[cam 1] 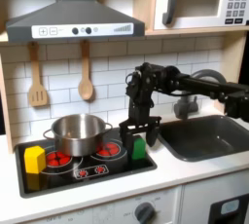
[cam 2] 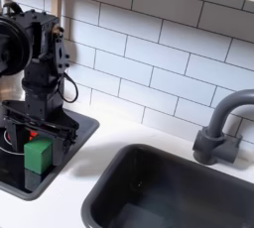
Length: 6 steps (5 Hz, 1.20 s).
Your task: Reach green block
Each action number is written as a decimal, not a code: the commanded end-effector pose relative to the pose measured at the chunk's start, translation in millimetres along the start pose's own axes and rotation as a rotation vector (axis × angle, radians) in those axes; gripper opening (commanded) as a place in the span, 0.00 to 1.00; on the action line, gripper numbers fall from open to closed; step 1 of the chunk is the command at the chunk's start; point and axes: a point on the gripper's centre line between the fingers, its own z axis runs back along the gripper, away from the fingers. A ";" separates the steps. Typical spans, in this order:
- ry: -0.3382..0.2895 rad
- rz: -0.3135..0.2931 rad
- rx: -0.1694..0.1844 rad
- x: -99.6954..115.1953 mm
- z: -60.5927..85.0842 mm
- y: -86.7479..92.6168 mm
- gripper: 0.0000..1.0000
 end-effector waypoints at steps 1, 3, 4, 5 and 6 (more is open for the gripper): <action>0.005 -0.017 0.001 0.8 -6.6 1.1 1.00; 0.018 -0.026 0.000 -1.3 -14.3 -1.3 1.00; 0.022 -0.021 -0.002 -2.0 -16.5 1.1 1.00; 0.020 -0.020 -0.006 -0.3 -17.9 -0.4 1.00; 0.032 -0.032 -0.008 -0.7 -21.9 -1.2 1.00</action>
